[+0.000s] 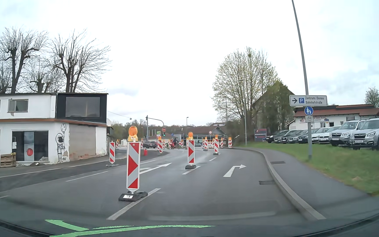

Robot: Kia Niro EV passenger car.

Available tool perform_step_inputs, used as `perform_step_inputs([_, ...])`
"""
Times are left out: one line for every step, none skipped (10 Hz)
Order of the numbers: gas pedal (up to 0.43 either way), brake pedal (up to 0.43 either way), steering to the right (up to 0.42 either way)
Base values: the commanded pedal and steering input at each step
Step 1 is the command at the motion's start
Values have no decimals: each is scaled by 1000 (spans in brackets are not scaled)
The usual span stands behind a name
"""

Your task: Follow the waypoints while adhering to traffic rules and regulations

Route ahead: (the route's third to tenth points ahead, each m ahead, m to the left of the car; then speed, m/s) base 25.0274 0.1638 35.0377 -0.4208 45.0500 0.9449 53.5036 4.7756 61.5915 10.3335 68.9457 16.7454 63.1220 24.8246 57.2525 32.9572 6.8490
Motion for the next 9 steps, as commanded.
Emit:
perform_step_inputs([138,0,90])
perform_step_inputs([138,0,96])
perform_step_inputs([138,0,102])
perform_step_inputs([138,0,102])
perform_step_inputs([138,0,102])
perform_step_inputs([138,0,101])
perform_step_inputs([138,0,100])
perform_step_inputs([138,0,98])
perform_step_inputs([138,0,96])
